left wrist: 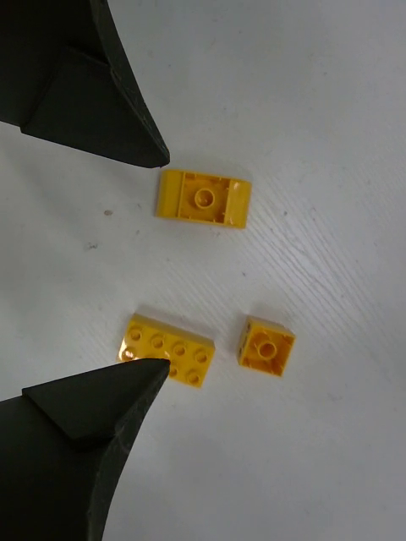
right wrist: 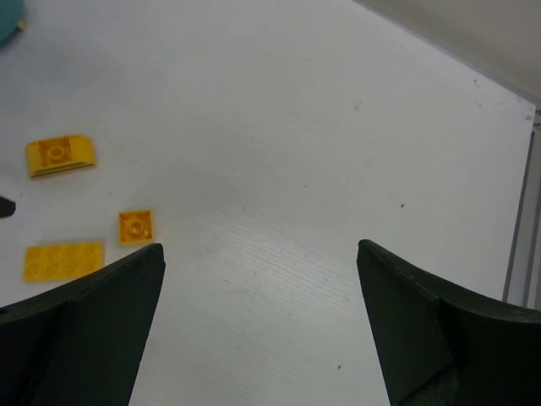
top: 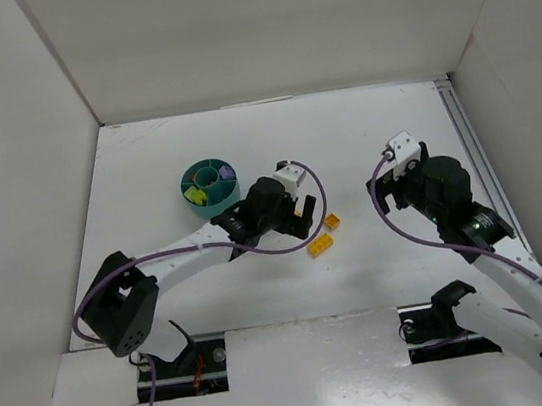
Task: Sort the legos into containers by color
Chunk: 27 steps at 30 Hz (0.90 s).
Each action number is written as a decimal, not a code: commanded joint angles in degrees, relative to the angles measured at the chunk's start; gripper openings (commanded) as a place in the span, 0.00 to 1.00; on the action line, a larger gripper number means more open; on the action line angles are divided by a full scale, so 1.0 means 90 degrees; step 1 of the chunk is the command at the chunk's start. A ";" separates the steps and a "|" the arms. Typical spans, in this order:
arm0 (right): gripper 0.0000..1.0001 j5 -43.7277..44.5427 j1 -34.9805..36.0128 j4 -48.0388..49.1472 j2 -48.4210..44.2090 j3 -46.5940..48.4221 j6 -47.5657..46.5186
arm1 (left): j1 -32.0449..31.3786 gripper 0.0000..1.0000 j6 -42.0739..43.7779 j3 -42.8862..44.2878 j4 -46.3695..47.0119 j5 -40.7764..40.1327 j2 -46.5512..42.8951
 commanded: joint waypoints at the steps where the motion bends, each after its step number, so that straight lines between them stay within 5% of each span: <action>1: 1.00 -0.0494 -0.0124 -0.0206 0.0121 -0.0115 -0.0133 | 0.0277 0.94 0.0467 0.0315 -0.0003 0.0137 0.0159; 21: 1.00 -0.1227 -0.0739 -0.0147 0.0415 -0.0369 -0.0514 | 0.0639 0.77 0.0652 0.1154 -0.0306 0.0401 0.1869; 27: 1.00 -0.1169 -0.0739 -0.0147 0.0356 -0.0427 -0.0514 | 0.0766 0.63 0.0652 0.1096 -0.0295 0.0811 0.2162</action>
